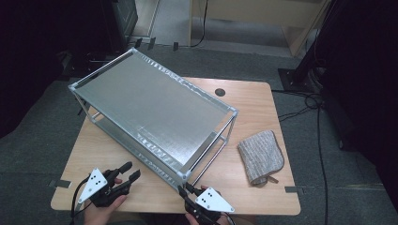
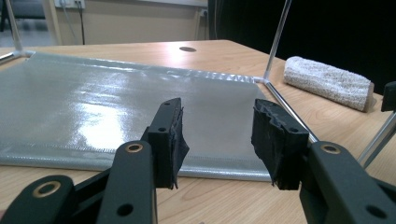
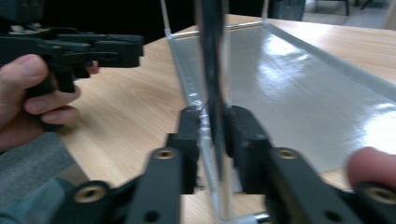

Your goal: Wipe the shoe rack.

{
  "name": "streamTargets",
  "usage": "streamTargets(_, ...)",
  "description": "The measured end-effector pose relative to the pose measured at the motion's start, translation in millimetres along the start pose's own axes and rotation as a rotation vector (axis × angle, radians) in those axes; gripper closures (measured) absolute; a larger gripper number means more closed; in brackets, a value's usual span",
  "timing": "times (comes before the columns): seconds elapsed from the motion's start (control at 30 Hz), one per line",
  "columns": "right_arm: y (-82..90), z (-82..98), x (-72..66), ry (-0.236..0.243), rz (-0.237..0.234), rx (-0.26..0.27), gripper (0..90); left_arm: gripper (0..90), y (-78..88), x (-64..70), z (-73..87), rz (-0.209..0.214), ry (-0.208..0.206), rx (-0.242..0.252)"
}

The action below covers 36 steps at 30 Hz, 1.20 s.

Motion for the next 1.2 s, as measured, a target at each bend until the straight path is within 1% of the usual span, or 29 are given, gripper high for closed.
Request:
streamTargets(0.07,2.2,0.3,4.0,-0.013,-0.013,0.001,79.4,53.4,0.9,-1.8,-0.1,-0.007,0.005,0.001)
streamTargets(0.1,5.0,-0.2,8.1,-0.003,0.0,0.001,79.8,53.5,2.3,-4.9,-0.5,-0.019,0.012,0.002)
streamTargets(0.13,6.7,-0.2,10.7,0.005,0.004,-0.001,79.9,53.5,2.3,-4.9,-0.5,-0.019,0.012,0.002)
streamTargets(0.2,8.6,0.1,13.2,0.007,0.006,-0.003,80.0,53.5,3.7,-8.7,-1.3,-0.032,0.025,0.007)
streamTargets(0.23,12.9,1.0,19.5,0.012,0.014,-0.001,80.0,53.6,4.8,-11.7,-1.7,-0.041,0.033,0.01)
streamTargets(0.27,12.9,1.0,19.5,0.012,0.014,-0.001,80.0,53.8,4.8,-11.7,-1.7,-0.041,0.033,0.01)
streamTargets(0.3,17.9,1.5,27.3,0.009,0.026,0.003,80.0,54.1,5.5,-14.8,-2.1,-0.049,0.042,0.015)
streamTargets(0.33,17.9,1.5,27.3,0.009,0.026,0.003,80.0,54.3,5.5,-14.8,-2.1,-0.049,0.042,0.015)
streamTargets(0.4,23.9,2.2,36.4,-0.007,0.048,0.003,80.0,54.4,5.8,-17.7,-2.2,-0.058,0.049,0.016)
streamTargets(0.5,32.6,2.8,51.5,-0.016,0.085,0.007,80.0,54.5,5.6,-21.8,-2.5,-0.071,0.052,0.018)
streamTargets(0.53,37.8,2.8,61.3,-0.019,0.111,0.005,80.1,54.5,4.8,-24.6,-2.7,-0.081,0.053,0.02)
streamTargets(0.57,37.8,2.8,61.3,-0.019,0.111,0.005,80.1,54.4,4.8,-24.6,-2.7,-0.081,0.053,0.02)
streamTargets(0.63,42.4,2.4,71.4,-0.025,0.14,0.012,80.0,54.4,4.5,-29.2,-2.6,-0.095,0.061,0.02)
streamTargets(0.67,47.3,2.7,80.1,-0.035,0.168,0.016,80.1,54.4,4.0,-35.7,-2.7,-0.122,0.072,0.023)
streamTargets(0.7,47.3,2.7,80.1,-0.035,0.168,0.016,80.1,54.3,4.0,-35.7,-2.7,-0.122,0.072,0.023)
streamTargets(0.77,52.6,2.8,88.7,-0.052,0.196,0.021,79.9,54.2,3.2,-43.2,-3.1,-0.159,0.081,0.025)
streamTargets(0.8,58.1,2.8,98.3,-0.07,0.232,0.025,79.8,54.0,2.3,-52.0,-3.6,-0.2,0.094,0.029)
streamTargets(0.83,58.1,2.8,98.3,-0.07,0.232,0.025,79.8,54.0,2.3,-52.0,-3.6,-0.2,0.094,0.029)
streamTargets(0.87,62.9,2.9,107.3,-0.094,0.263,0.03,79.7,54.0,1.9,-56.8,-3.9,-0.221,0.098,0.028)
streamTargets(0.9,62.9,2.9,107.3,-0.094,0.263,0.03,79.7,54.0,0.8,-61.9,-4.8,-0.24,0.105,0.032)
streamTargets(0.93,64.8,2.9,111.3,-0.101,0.275,0.035,79.6,54.0,-0.7,-66.9,-5.8,-0.258,0.114,0.034)
streamTargets(0.97,66.6,3.1,114.8,-0.11,0.285,0.038,79.5,53.6,-2.1,-72.0,-6.9,-0.282,0.113,0.034)
streamTargets(1.0,69.5,3.4,119.7,-0.126,0.305,0.043,79.4,53.3,-4.0,-77.0,-8.1,-0.309,0.115,0.032)
streamTargets(1.03,69.5,3.4,119.7,-0.126,0.305,0.043,79.4,53.3,-5.8,-82.1,-9.5,-0.33,0.115,0.026)
streamTargets(1.07,71.4,3.7,122.4,-0.126,0.317,0.044,79.4,52.3,-9.6,-92.4,-12.4,-0.382,0.117,0.026)
streamTargets(1.1,71.4,3.7,122.4,-0.126,0.317,0.044,79.4,51.0,-9.6,-92.4,-12.4,-0.382,0.117,0.026)
streamTargets(1.13,71.9,3.8,122.6,-0.136,0.321,0.046,79.4,51.0,-11.2,-98.0,-13.4,-0.409,0.124,0.021)
streamTargets(1.2,72.4,3.9,123.8,-0.13,0.327,0.049,79.4,50.9,-15.4,-109.4,-15.1,-0.457,0.135,0.012)
Point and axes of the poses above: each handheld gripper's, and its own axes: y roughly backward along the jaws, z roughly out of its underside, x roughly to its right, the point moved 6 cm from there along -y, roughly forward along the jaws, and after that the axes turned 3 degrees about -z, right-handed, at the moved point
